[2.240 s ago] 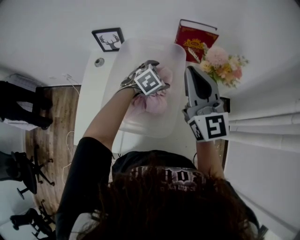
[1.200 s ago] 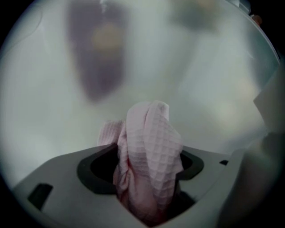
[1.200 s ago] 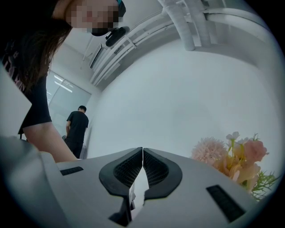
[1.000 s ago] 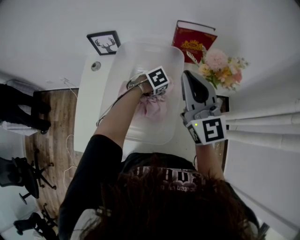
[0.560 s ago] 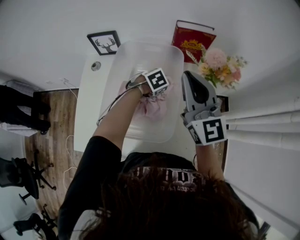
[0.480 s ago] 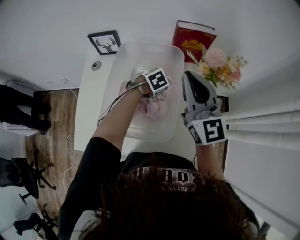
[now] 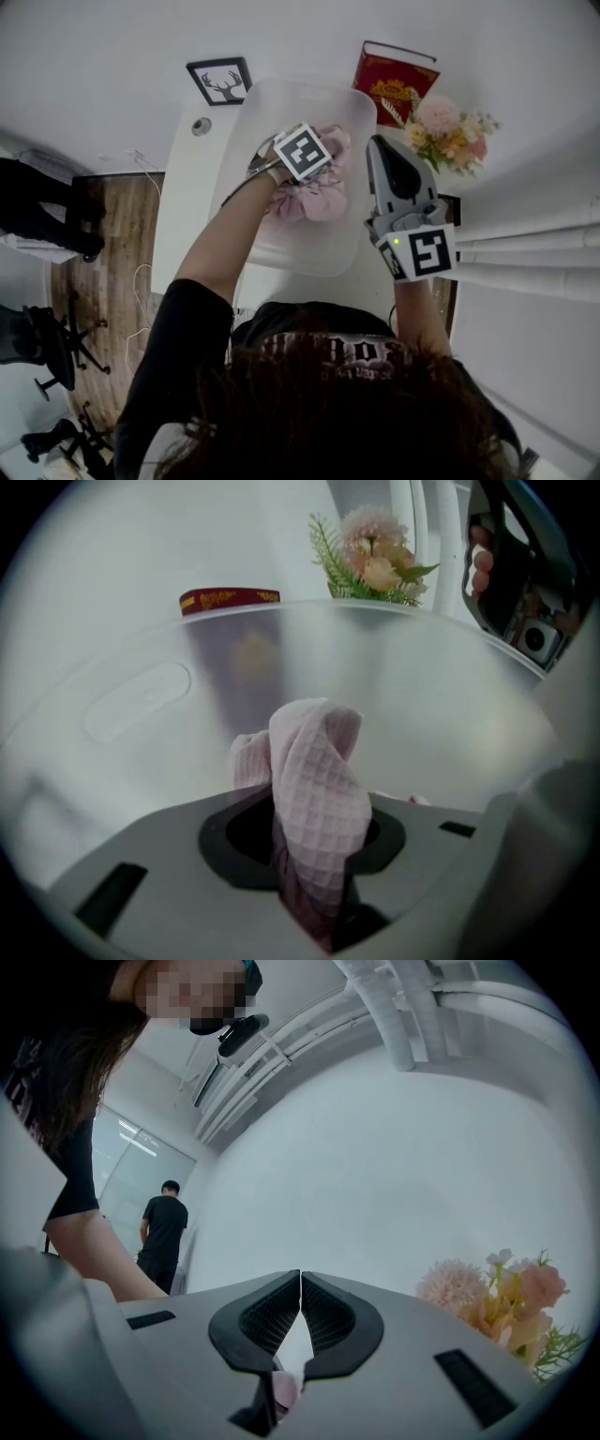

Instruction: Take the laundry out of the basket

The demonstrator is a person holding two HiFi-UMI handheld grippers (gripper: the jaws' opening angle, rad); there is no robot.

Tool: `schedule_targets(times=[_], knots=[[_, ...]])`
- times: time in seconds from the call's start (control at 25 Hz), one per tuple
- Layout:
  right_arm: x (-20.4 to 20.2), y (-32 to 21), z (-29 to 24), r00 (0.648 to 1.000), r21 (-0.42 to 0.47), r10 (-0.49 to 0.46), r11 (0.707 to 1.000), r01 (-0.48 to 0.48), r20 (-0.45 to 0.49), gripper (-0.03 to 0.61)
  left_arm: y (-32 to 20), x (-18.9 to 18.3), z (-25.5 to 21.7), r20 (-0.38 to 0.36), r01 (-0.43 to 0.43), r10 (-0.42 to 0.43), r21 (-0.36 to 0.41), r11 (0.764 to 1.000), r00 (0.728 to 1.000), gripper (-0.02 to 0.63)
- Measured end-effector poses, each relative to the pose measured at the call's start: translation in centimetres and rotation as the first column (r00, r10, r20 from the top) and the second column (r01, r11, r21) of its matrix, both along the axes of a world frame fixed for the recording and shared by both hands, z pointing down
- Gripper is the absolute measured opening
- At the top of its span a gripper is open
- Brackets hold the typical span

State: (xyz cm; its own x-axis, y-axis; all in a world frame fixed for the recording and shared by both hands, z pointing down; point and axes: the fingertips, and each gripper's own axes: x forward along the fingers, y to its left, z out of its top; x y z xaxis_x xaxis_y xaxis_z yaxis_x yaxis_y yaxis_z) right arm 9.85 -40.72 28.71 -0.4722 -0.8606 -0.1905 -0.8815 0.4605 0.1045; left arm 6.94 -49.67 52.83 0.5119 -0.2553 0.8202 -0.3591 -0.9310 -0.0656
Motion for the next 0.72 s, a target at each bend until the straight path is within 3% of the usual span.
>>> schedule_targets(times=[0.4,0.72], knots=[[0.3,-0.5,-1.2,1.000,0.022,0.004,1.000,-0.004,0.010,0.028,0.0,-0.5,-5.6,-0.161,0.061,-0.044,0.106,0.992,0.986,0.124],[-0.3,-1.1,-2.7,1.000,0.048,-0.002,0.999,0.001,0.024,0.029,-0.5,-1.9,-11.5,-0.302,0.171,-0.102,0.212,0.962,0.948,0.123]])
